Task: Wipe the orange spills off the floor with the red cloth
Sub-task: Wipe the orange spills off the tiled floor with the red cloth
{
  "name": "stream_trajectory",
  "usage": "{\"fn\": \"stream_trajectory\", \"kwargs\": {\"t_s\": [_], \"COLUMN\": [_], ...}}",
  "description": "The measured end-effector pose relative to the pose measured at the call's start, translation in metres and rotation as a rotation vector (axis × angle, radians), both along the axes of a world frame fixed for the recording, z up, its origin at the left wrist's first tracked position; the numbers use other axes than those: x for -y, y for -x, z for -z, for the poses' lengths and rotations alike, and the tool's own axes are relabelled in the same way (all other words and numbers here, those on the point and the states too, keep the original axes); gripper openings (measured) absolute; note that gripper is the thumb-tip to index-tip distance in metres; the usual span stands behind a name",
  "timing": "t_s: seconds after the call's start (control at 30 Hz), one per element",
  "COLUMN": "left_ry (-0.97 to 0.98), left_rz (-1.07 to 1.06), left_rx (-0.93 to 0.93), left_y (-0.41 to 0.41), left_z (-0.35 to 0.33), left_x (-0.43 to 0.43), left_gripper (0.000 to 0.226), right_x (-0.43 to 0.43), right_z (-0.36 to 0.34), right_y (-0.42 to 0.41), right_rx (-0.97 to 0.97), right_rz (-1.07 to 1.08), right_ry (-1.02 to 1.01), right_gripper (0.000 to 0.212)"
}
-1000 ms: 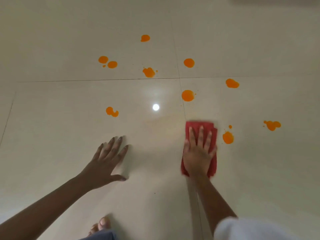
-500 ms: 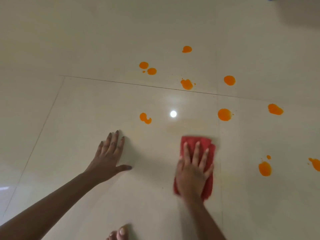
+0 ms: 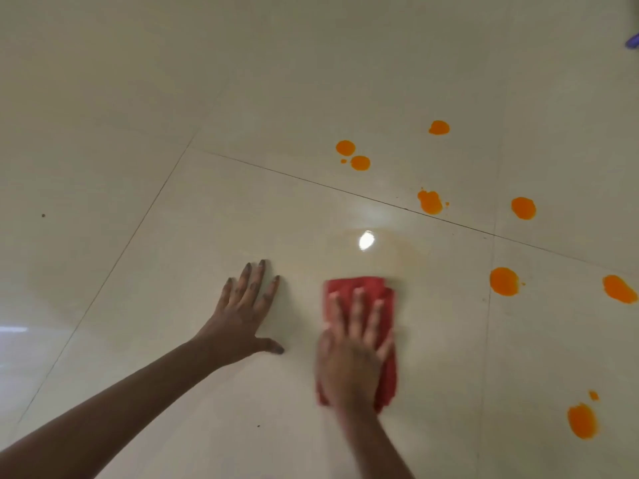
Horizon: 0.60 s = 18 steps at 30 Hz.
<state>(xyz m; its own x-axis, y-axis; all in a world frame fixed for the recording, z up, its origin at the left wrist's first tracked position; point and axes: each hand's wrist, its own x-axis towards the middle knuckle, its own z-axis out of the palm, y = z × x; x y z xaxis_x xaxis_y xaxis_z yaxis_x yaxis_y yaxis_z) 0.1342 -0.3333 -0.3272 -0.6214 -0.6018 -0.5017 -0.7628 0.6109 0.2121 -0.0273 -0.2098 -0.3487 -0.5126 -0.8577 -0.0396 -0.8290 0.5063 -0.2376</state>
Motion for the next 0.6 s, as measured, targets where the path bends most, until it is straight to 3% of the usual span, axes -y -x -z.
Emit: {"fn": "stream_trajectory", "kwargs": {"t_s": [0.1,0.17,0.3,0.4,0.5,0.6], "left_ry": [0.0,-0.01,0.007,-0.001,0.0,0.016], "left_rz": [-0.009,-0.017,-0.027,-0.038,-0.034,-0.019], "left_rx": [-0.016,-0.042,-0.054,-0.029,0.015,0.053], "left_y": [-0.003,-0.005,-0.003,0.001,0.004,0.004], "left_z": [0.002,0.001,-0.002,-0.004,-0.005,-0.008], "left_x": [0.001,0.003,0.001,0.001,0.001,0.002], "left_gripper": [0.119,0.119,0.119,0.12,0.121,0.122], "right_x": [0.051,0.11,0.122,0.051,0.033,0.092], "right_z": [0.0,-0.004,-0.002,-0.006,-0.005,-0.008], "right_y": [-0.019,0.013,0.093,0.055,-0.005,0.007], "right_rx": [0.022,-0.008,0.014,-0.037,0.011,0.0], "right_rz": [-0.372,-0.418,-0.051,0.109,-0.145,-0.404], "right_ry": [0.037,-0.037,-0.128,-0.063,-0.053,-0.085], "right_gripper": [0.05,0.049,0.05,0.05,0.052,0.051]}}
